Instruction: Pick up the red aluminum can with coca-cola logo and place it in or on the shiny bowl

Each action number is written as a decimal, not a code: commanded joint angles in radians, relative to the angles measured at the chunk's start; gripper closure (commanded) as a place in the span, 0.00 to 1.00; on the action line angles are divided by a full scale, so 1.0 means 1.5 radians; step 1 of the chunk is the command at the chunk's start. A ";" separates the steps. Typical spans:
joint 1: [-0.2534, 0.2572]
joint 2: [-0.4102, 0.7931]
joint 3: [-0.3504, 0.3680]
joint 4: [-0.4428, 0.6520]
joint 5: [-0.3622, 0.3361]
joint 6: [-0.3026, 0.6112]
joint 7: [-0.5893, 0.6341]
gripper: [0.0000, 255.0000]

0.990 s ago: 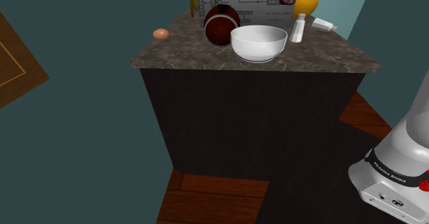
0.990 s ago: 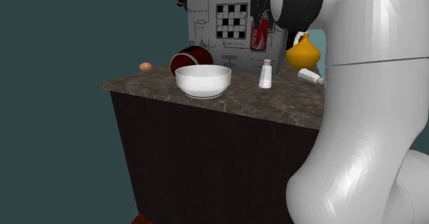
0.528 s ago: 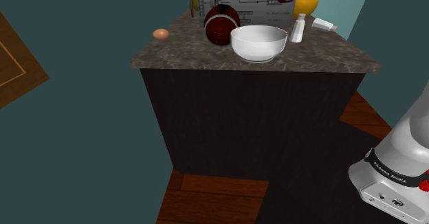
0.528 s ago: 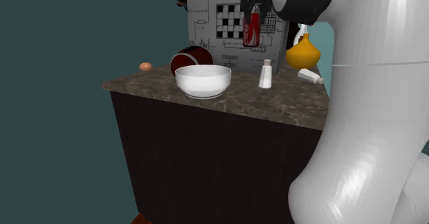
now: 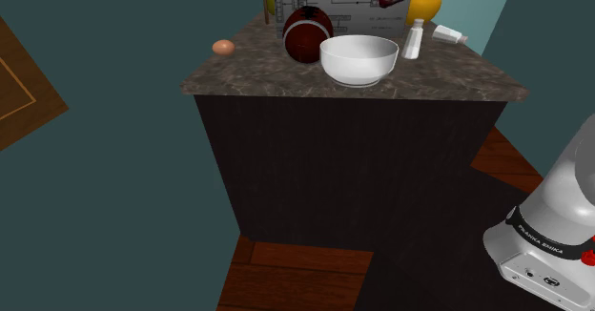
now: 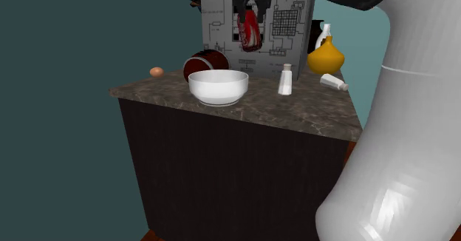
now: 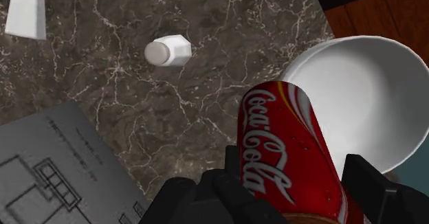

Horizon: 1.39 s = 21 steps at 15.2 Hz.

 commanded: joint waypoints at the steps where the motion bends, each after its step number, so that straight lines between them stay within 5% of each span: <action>1: 0.019 -0.015 0.017 -0.013 -0.004 0.000 0.036 1.00; 8: 0.082 -0.038 0.082 -0.025 -0.009 -0.011 0.162 1.00; 21: 0.084 -0.118 0.085 -0.248 -0.015 0.132 0.166 1.00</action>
